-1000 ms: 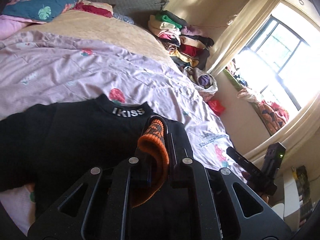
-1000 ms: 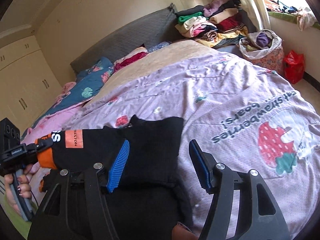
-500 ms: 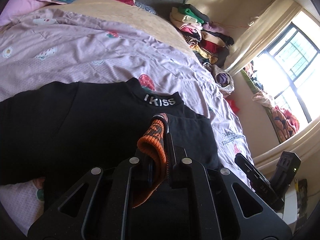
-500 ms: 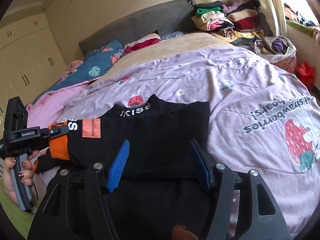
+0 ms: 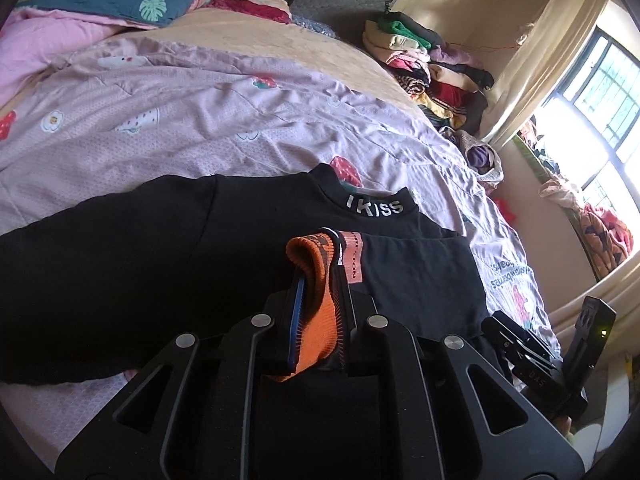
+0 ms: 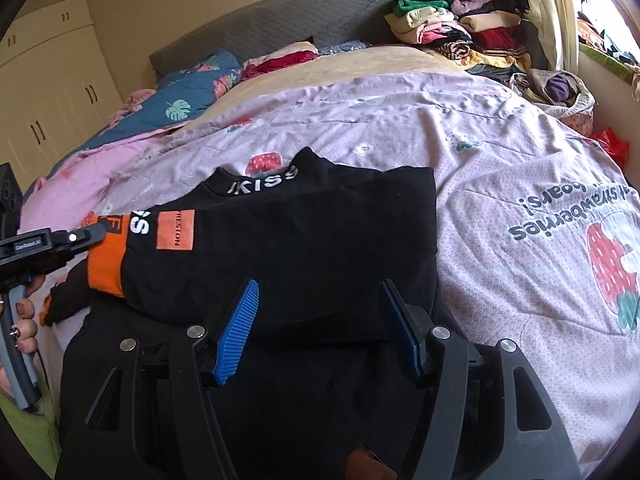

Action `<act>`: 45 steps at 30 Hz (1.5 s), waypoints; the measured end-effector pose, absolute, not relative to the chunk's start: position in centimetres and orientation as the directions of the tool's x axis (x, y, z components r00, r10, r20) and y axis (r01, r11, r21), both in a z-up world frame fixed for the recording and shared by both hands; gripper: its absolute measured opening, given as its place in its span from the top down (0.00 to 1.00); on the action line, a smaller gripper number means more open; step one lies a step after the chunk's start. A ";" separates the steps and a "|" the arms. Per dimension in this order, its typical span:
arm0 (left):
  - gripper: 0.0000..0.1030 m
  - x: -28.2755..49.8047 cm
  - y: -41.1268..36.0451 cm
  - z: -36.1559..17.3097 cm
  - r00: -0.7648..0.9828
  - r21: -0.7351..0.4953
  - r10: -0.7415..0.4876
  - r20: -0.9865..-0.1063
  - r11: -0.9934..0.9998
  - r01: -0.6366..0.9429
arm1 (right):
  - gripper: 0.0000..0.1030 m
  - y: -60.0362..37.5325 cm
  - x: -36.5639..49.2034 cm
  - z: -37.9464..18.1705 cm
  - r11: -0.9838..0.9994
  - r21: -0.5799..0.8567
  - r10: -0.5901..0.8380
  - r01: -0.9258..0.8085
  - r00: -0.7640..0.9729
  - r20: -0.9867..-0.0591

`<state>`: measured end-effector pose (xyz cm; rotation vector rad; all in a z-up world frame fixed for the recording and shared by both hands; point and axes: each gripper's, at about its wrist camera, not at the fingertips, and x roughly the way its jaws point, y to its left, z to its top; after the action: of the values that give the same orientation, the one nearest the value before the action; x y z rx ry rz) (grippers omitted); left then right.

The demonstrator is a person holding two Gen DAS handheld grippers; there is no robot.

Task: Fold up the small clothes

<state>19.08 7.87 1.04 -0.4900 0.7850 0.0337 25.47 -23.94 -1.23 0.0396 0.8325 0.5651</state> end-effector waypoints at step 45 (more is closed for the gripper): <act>0.16 17.4 4.6 -2.8 0.597 -0.351 -0.169 -0.784 0.915 -0.201 | 0.04 -25.7 21.3 1.3 0.888 0.268 0.452 -0.373 0.606 -0.655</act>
<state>17.37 4.59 -2.82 -0.4316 0.9382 0.0190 21.28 -25.71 1.26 0.1083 0.7865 0.4783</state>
